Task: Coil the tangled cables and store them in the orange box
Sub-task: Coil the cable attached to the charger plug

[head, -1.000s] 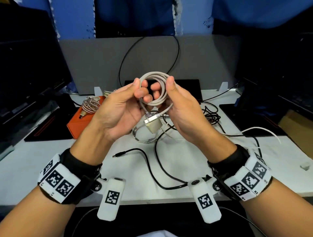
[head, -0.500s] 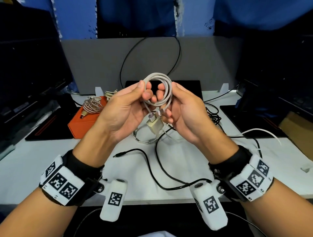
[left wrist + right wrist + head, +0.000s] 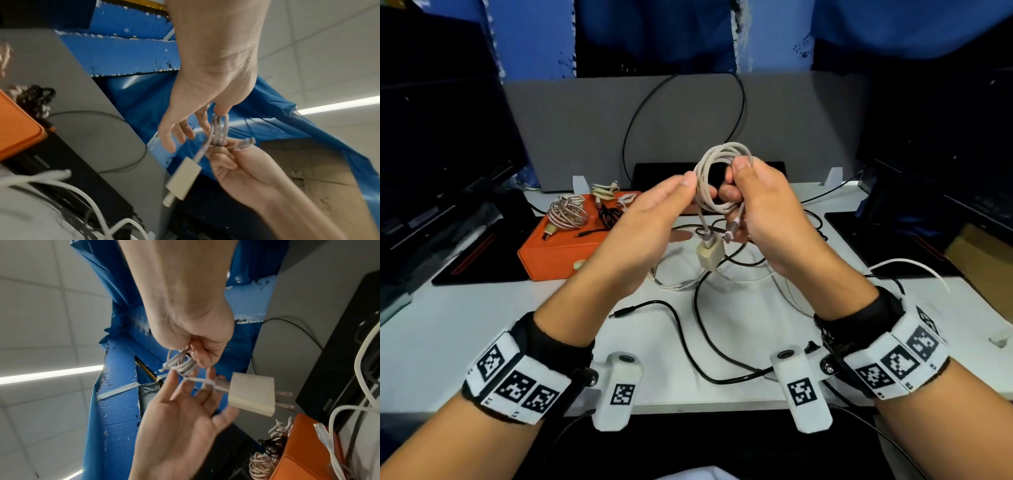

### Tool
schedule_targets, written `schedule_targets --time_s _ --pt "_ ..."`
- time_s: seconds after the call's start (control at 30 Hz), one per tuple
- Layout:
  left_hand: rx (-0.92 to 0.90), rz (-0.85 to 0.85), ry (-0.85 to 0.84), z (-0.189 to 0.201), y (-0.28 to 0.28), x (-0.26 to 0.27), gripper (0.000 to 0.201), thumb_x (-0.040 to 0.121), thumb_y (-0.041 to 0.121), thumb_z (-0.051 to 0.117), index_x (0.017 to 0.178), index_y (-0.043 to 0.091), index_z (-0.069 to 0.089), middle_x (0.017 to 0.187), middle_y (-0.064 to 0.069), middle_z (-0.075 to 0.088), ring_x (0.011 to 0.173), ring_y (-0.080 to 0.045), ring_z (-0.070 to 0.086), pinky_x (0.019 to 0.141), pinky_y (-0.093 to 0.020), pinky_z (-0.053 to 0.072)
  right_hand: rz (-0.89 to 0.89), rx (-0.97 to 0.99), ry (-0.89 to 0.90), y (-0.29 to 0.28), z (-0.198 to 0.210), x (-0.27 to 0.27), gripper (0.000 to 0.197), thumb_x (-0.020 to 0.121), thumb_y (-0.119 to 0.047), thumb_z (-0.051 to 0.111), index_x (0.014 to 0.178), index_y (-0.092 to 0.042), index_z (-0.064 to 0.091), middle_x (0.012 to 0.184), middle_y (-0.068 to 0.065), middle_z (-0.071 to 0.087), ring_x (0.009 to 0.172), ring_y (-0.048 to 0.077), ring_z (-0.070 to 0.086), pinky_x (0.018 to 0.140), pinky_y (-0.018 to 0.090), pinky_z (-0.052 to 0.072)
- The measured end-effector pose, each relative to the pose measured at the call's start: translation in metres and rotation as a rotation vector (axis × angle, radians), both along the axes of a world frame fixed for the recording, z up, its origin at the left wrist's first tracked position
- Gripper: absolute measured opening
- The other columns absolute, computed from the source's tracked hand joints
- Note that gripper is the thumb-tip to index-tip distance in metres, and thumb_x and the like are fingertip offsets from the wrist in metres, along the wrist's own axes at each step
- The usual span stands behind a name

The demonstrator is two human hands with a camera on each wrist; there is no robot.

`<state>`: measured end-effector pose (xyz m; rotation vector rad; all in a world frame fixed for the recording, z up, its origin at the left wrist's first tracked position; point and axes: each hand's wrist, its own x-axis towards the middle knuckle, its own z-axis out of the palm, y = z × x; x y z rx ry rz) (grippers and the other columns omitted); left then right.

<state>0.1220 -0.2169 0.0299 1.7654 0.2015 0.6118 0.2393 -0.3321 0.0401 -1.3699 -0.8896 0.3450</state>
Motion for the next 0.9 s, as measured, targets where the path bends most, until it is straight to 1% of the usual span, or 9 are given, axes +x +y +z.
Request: schedule_targets --time_s 0.1,0.2,0.27,0.37,0.5,0.57,0.63,0.73,0.9 --pt "-0.015 -0.133 0.234 -0.007 0.014 0.000 0.054 0.102 0.061 0.039 0.125 0.024 0.070 0.126 0.001 0.071 0.121 -0.022 0.064 0.105 -0.058 0.049 -0.017 -0.021 -0.027 -0.001 0.002 0.007 0.033 0.114 -0.030 0.032 0.088 -0.019 0.049 0.058 -0.015 0.048 0.041 0.005 0.040 0.044 0.024 0.037" --pt "0.032 -0.345 0.327 -0.014 0.017 -0.001 0.039 0.098 0.042 0.054 0.132 0.026 0.065 0.137 -0.004 0.063 0.126 -0.029 0.060 0.103 -0.054 0.050 -0.004 -0.009 0.001 -0.001 0.001 0.010 0.033 0.114 -0.029 0.032 0.088 -0.018 0.050 0.060 -0.013 0.047 0.041 0.007 0.037 0.040 0.022 0.036" --pt "0.173 -0.340 0.325 -0.019 0.014 0.002 0.034 0.092 0.029 0.068 0.125 0.031 0.066 0.131 -0.009 0.063 0.114 -0.030 0.065 0.095 -0.052 0.054 -0.004 -0.019 -0.018 -0.001 0.002 0.011 0.033 0.114 -0.029 0.032 0.089 -0.017 0.050 0.062 -0.011 0.046 0.042 0.008 0.036 0.040 0.023 0.035" --pt "0.232 -0.262 0.275 -0.015 0.017 0.002 0.031 0.090 0.013 0.077 0.119 0.018 0.068 0.108 -0.013 0.069 0.093 -0.019 0.067 0.083 -0.040 0.057 -0.076 -0.064 -0.090 -0.003 0.004 0.014 0.033 0.113 -0.030 0.034 0.088 -0.018 0.051 0.065 -0.008 0.048 0.042 0.008 0.038 0.041 0.023 0.036" --pt "0.008 -0.253 0.083 0.009 0.032 -0.012 0.033 0.087 0.007 0.073 0.119 0.008 0.066 0.108 -0.015 0.072 0.098 -0.022 0.071 0.082 -0.029 0.060 -0.321 -0.260 -0.490 -0.009 0.004 0.026 0.033 0.112 -0.034 0.034 0.085 -0.024 0.050 0.076 -0.005 0.057 0.053 0.003 0.050 0.048 0.017 0.038" --pt "-0.156 -0.247 -0.046 0.015 0.034 -0.014 0.030 0.090 0.005 0.068 0.119 0.007 0.065 0.105 -0.008 0.071 0.096 -0.018 0.070 0.080 -0.027 0.060 -0.334 -0.355 -0.617 -0.007 0.002 0.024 0.029 0.112 -0.034 0.033 0.090 -0.022 0.049 0.078 -0.009 0.057 0.072 0.013 0.056 0.061 0.029 0.036" --pt "-0.289 -0.200 -0.172 0.015 0.030 -0.010 0.028 0.090 0.007 0.064 0.119 0.007 0.065 0.107 -0.007 0.069 0.091 -0.014 0.070 0.076 -0.023 0.059 -0.295 -0.383 -0.664 -0.002 -0.002 0.015 0.027 0.112 -0.033 0.033 0.092 -0.021 0.047 0.078 -0.009 0.056 0.076 0.019 0.055 0.064 0.036 0.033" --pt "-0.338 -0.083 -0.273 0.010 0.023 -0.002 0.031 0.089 0.012 0.068 0.120 0.006 0.064 0.109 -0.009 0.068 0.094 -0.015 0.069 0.078 -0.024 0.058 -0.222 -0.347 -0.632 0.003 -0.007 0.008 0.031 0.111 -0.035 0.033 0.085 -0.025 0.045 0.078 -0.003 0.061 0.068 0.020 0.058 0.063 0.040 0.045" --pt "0.055 0.107 -0.262 0.006 0.012 0.000 0.028 0.092 0.003 0.072 0.118 0.009 0.064 0.103 -0.005 0.068 0.089 -0.010 0.065 0.079 -0.022 0.053 -0.065 -0.220 -0.269 0.003 -0.007 0.005 0.031 0.113 -0.028 0.034 0.098 -0.012 0.055 0.076 0.000 0.059 0.046 0.016 0.056 0.046 0.032 0.047"
